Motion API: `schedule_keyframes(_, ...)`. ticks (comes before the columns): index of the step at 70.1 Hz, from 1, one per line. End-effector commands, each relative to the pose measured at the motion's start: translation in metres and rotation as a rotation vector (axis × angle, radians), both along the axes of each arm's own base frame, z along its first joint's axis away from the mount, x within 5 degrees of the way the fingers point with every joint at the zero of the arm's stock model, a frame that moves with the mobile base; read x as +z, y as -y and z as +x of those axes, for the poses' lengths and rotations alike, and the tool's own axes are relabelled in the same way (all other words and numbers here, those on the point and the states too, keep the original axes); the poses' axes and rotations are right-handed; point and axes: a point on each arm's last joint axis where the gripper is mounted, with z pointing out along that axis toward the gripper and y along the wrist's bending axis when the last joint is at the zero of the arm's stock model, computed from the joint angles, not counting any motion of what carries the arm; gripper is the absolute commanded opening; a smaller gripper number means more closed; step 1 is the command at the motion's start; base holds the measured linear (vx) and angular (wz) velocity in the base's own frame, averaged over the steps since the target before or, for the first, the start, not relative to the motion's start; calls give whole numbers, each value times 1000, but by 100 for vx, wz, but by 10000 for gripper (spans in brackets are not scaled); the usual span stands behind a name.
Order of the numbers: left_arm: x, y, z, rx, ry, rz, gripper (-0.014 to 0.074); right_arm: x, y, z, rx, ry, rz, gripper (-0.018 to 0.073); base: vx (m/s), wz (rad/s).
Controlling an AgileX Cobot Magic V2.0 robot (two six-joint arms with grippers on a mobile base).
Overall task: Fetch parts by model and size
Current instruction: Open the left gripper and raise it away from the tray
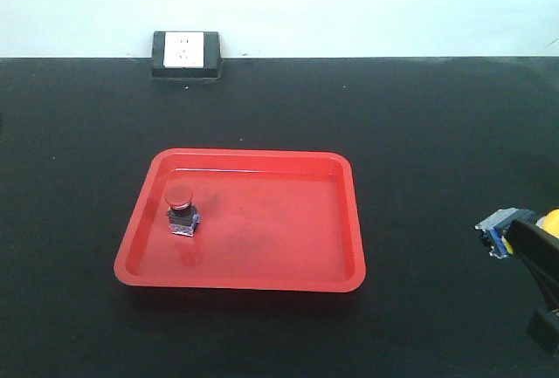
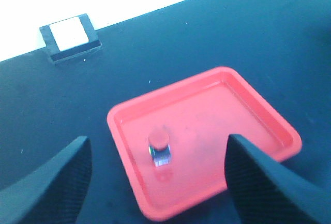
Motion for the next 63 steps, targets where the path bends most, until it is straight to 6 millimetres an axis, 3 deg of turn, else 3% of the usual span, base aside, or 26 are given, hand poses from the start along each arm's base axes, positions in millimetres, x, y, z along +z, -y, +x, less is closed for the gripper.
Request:
schedule_keyframes(1, -1, -8, -25, -2, 103, -53, 502, 17, 0, 3, -10, 101, 19, -10, 0, 0)
schedule_keyframes(17, -42, -26, -73, 8, 169, -106, 502, 17, 0, 3, -10, 101, 19, -10, 0, 0)
schedule_keyframes(31, -80, -35, -97, 10, 223, -126, 502, 17, 0, 3, -10, 105, 20, -10, 0, 0)
schedule_keyframes(48, -115, -35, -98, 13, 222, -127, 502, 17, 0, 3, -11, 106, 28, -10, 0, 0)
schedule_keyframes(63, -133, -33, -91, 15, 172, -108, 502, 22, -3, 10, -10, 75, 47, -6, 0, 0)
